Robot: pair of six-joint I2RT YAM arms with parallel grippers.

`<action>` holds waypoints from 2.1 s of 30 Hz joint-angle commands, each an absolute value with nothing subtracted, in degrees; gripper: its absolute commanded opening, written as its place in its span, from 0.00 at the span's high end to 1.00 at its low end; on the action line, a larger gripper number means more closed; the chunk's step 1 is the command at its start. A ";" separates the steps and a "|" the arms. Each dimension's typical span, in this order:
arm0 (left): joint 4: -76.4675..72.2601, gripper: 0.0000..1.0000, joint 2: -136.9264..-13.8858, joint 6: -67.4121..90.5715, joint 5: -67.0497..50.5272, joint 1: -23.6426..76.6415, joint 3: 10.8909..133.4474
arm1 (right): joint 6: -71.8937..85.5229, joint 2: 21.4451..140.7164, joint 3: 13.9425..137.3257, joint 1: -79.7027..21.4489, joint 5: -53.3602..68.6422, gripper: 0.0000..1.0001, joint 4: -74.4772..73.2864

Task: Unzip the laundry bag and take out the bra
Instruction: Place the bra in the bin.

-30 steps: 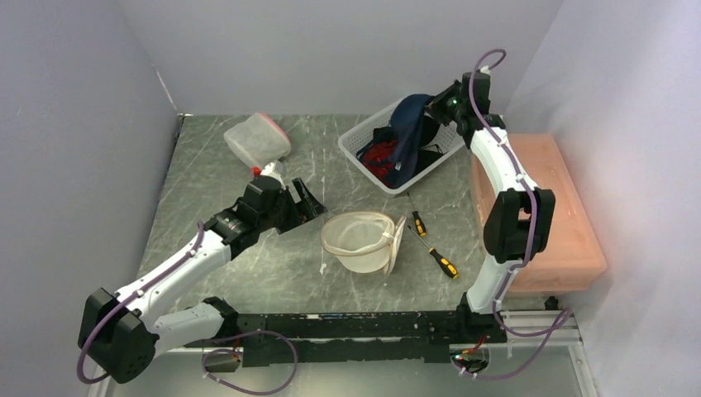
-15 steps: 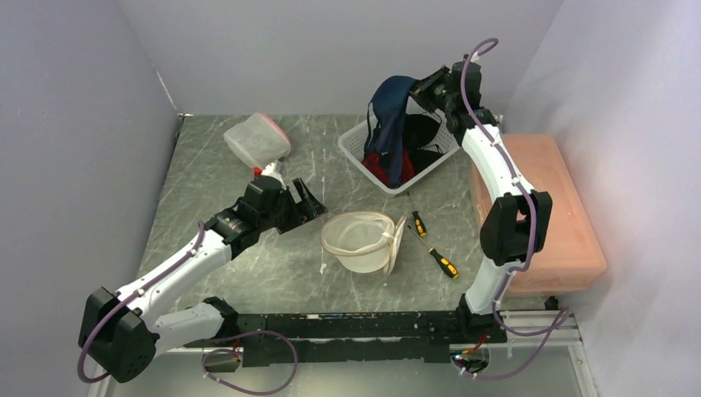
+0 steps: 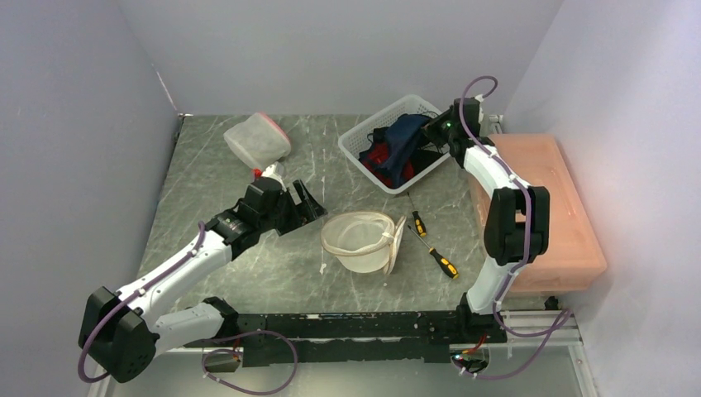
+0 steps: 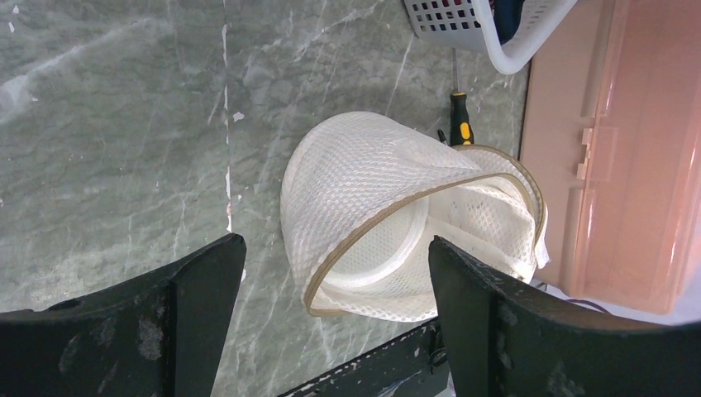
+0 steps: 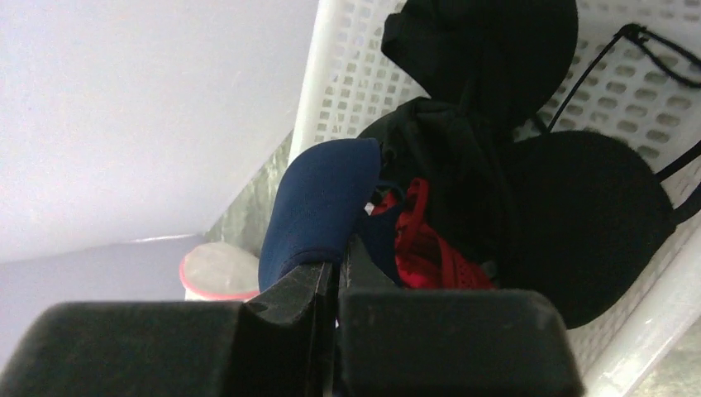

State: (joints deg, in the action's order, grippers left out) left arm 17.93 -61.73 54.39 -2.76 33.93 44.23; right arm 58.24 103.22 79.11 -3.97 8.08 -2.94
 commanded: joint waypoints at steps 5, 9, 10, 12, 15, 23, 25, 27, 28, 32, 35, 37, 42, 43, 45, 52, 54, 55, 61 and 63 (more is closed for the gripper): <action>15.79 0.13 -62.59 54.59 -3.67 33.84 44.38 | 47.05 101.08 80.44 -3.78 0.95 0.72 -5.31; 15.43 0.13 -63.37 54.49 -4.42 33.84 44.43 | 44.79 99.10 78.30 -3.43 -2.55 0.50 -7.51; 15.35 0.13 -63.45 54.49 -4.69 33.84 44.39 | 44.33 98.48 77.45 -3.38 -3.22 0.49 -7.80; 15.22 0.13 -63.63 54.51 -5.10 33.86 44.30 | 43.54 96.77 75.78 -3.35 -4.62 0.45 -8.16; 15.20 0.13 -63.63 54.42 -5.39 33.84 44.29 | 42.71 93.91 73.55 -3.34 -6.27 0.45 -8.78; 14.67 0.13 -64.47 54.25 -6.27 33.84 44.43 | 35.92 85.45 70.96 -10.10 -7.01 0.43 -7.50; 14.13 0.13 -64.75 54.39 -6.87 33.84 44.39 | 35.87 85.21 71.66 -12.65 -5.99 0.40 -9.36; 13.93 0.13 -64.88 54.61 -7.11 33.84 44.24 | 38.04 83.82 68.95 -13.30 -3.79 0.32 -6.95; 13.89 0.13 -64.87 54.66 -7.12 33.86 44.15 | 38.87 83.54 67.80 -13.33 -2.63 0.27 -6.24; 13.62 0.13 -64.17 54.87 -6.98 33.84 43.43 | 40.25 85.45 67.39 -14.14 -1.00 0.25 -7.14; 13.81 0.13 -64.23 54.59 -6.96 33.84 43.54 | 43.39 87.08 66.14 -14.16 -0.22 0.24 -5.79; 14.03 0.13 -64.25 54.42 -6.91 33.84 43.68 | 46.06 87.78 65.20 -14.20 -0.75 0.02 -4.82; 14.82 0.13 -63.65 54.14 -6.23 33.84 43.48 | 49.85 89.12 63.76 -13.94 -2.62 0.00 -3.07; 14.85 0.13 -63.48 54.14 -6.23 33.84 43.36 | 50.13 89.34 63.32 -13.89 -2.73 0.00 -2.52; 14.94 0.13 -63.45 54.14 -6.12 33.84 43.12 | 50.64 90.32 63.00 -13.90 -2.79 0.00 -1.65; 15.24 0.13 -63.43 54.38 -5.85 33.84 42.95 | 53.12 96.09 64.75 -13.02 -0.73 0.06 -0.19; 15.37 0.13 -63.20 54.48 -5.59 33.84 42.74 | 53.54 97.55 65.11 -12.93 -0.26 0.11 1.40; 15.45 0.13 -63.15 54.50 -5.55 33.84 42.72 | 53.66 98.02 65.28 -12.85 -0.25 0.15 2.22; 15.62 0.13 -63.32 54.49 -5.37 33.88 42.72 | 54.41 99.13 66.10 -12.83 2.92 0.49 6.43; 15.56 0.13 -63.54 54.54 -5.40 33.84 42.71 | 54.34 99.50 66.77 -12.84 3.07 0.63 6.56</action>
State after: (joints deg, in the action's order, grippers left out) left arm 15.75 -64.60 54.33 -6.17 33.93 43.29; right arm 53.69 99.33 63.88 -13.10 1.61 2.52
